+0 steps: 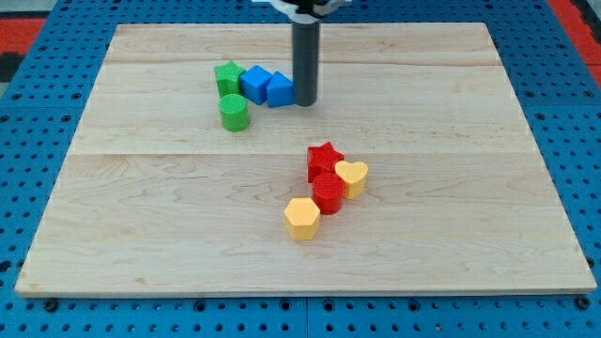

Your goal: Place the green circle to the bottom side of the green star

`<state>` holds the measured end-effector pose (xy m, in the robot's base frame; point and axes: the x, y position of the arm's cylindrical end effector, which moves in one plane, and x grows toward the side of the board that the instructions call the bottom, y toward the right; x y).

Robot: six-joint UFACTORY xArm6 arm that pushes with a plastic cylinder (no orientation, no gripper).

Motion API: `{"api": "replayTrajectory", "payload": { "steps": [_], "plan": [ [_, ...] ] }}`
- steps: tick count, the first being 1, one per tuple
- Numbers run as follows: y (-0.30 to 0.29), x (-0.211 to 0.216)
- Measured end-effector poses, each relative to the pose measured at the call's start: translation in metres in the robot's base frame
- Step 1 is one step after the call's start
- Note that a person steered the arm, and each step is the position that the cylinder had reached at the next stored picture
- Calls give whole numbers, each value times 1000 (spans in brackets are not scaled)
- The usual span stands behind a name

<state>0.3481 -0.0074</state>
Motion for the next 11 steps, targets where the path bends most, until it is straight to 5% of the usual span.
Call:
{"api": "replayTrajectory", "payload": {
  "steps": [3, 4, 7, 11],
  "plan": [
    [-16, 52],
    [-71, 58],
    [-175, 24],
    [-131, 21]
  ]
}}
